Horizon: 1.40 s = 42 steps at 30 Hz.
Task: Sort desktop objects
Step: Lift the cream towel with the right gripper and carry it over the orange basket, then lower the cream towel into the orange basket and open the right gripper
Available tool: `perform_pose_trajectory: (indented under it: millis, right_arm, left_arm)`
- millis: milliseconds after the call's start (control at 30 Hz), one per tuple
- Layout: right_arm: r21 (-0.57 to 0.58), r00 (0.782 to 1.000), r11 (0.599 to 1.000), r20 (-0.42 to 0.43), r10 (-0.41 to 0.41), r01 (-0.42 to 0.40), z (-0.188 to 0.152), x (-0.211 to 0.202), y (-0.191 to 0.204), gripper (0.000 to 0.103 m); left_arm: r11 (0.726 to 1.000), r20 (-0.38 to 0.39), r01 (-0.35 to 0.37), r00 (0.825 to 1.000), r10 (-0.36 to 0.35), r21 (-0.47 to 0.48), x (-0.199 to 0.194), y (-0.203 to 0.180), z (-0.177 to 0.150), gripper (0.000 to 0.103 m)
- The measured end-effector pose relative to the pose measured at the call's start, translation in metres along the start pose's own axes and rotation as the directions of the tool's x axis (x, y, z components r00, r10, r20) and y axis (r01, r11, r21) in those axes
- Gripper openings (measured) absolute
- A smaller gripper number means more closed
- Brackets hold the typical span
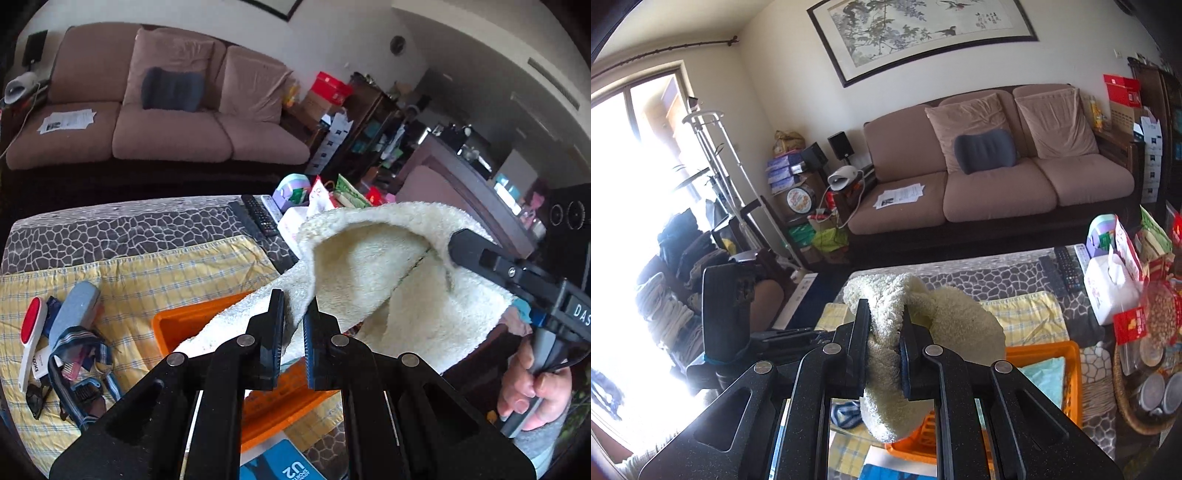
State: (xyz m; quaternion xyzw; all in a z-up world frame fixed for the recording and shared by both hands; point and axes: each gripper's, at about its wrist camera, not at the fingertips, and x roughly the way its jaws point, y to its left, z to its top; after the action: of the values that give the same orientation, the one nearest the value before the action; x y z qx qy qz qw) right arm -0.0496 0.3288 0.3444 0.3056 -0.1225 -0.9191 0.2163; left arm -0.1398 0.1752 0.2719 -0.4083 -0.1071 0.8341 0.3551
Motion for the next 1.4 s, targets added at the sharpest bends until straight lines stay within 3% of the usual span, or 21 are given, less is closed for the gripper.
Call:
perform_pose_trajectory:
  millis: [167, 300, 600, 800, 1000, 1100, 1400]
  right_arm:
    - [0.04, 1.0, 0.999, -0.015, -0.015, 0.016, -0.013, -0.002, -0.036, 0.012]
    - [0.05, 0.999, 0.999, -0.029, -0.021, 0.023, -0.018, 0.003, -0.054, 0.012]
    - [0.08, 0.992, 0.996, -0.122, 0.036, -0.026, -0.052, 0.062, -0.06, 0.012]
    - [0.151, 0.977, 0.988, -0.204, 0.064, -0.033, -0.099, 0.104, -0.078, 0.012]
    - [0.167, 0.93, 0.984, -0.366, 0.006, 0.059, -0.16, 0.148, -0.115, 0.013]
    - [0.147, 0.91, 0.986, -0.415, -0.015, 0.084, -0.183, 0.162, -0.129, 0.013]
    - [0.089, 0.848, 0.996, -0.526, 0.068, -0.025, -0.22, 0.191, -0.115, 0.016]
  left_arm:
    - [0.999, -0.043, 0.013, 0.999, -0.011, 0.035, 0.035, -0.03, -0.004, 0.008]
    - [0.999, -0.062, -0.006, 0.998, 0.008, 0.031, 0.054, -0.031, -0.008, 0.008]
    - [0.994, -0.128, -0.09, 0.988, 0.083, -0.053, 0.079, 0.038, -0.042, 0.008]
    - [0.989, -0.203, -0.127, 0.973, 0.109, -0.075, 0.099, 0.072, -0.076, 0.008]
    - [0.989, -0.282, -0.139, 0.952, 0.119, -0.052, 0.127, 0.077, -0.105, 0.008]
    - [0.99, -0.289, -0.134, 0.951, 0.113, -0.052, 0.133, 0.077, -0.111, 0.009]
    - [0.991, -0.247, -0.12, 0.964, 0.101, -0.061, 0.13, 0.074, -0.089, 0.033]
